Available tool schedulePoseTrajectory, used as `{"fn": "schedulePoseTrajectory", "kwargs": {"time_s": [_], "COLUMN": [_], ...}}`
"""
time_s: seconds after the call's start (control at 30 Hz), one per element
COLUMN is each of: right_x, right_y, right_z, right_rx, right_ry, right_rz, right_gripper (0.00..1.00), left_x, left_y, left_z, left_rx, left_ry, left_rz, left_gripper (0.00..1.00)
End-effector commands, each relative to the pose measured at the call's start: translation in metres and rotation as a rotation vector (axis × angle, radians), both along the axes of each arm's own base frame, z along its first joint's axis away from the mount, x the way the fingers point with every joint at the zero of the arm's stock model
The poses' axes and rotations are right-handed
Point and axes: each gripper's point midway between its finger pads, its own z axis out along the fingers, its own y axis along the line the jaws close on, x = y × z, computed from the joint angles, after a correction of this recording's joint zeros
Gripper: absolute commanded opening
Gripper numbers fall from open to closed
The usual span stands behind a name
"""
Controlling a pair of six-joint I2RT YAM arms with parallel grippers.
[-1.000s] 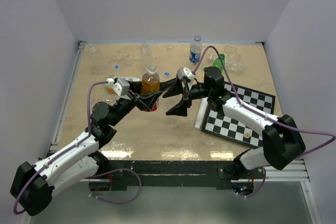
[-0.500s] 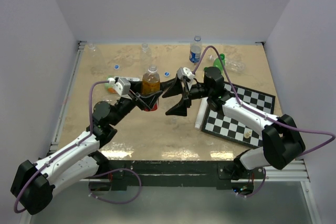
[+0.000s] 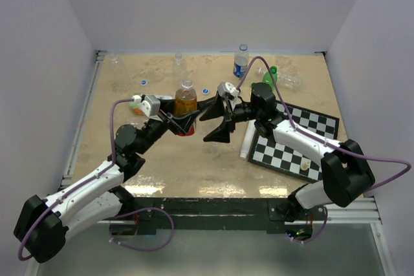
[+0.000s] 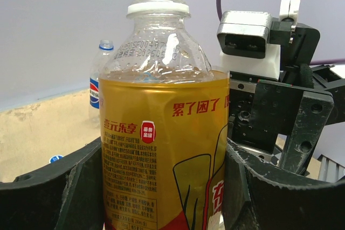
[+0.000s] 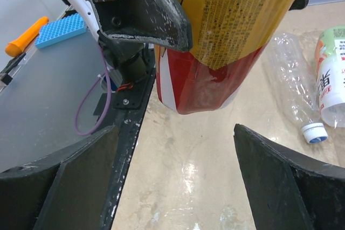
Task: Unscrew the bottle caps
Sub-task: Place the plastic bottle at the center of the board.
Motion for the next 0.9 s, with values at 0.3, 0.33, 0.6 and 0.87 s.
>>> {"fn": "schedulePoseTrajectory", "kwargs": {"time_s": [0.3, 0.33, 0.6, 0.87], "right_x": [-0.002, -0.002, -0.002, 0.013], "right_y": [0.004, 0.004, 0.006, 0.023], "right_z": [0.013, 0.013, 0.023, 0.019], "right_rx": [0.039, 0.039, 0.062, 0.06], "right_ry": [0.038, 0.051, 0.09, 0.2], "right_rz": [0.009, 0.002, -0.019, -0.136], "right_gripper": [0.93, 0.93, 0.93, 0.93], "left_x": [0.001, 0.003, 0.01, 0.016], "left_y": [0.002, 0.002, -0.002, -0.01], "left_z": [0.017, 0.017, 0.016, 0.023], "left_rx": [-0.086, -0.091, -0.13, -0.201], "left_ry": [-0.04, -0.038, -0.019, -0.016], "left_rz": [0.011, 0.014, 0.016, -0.001], "left_gripper": [0.0, 0.0, 0.0, 0.0]}}
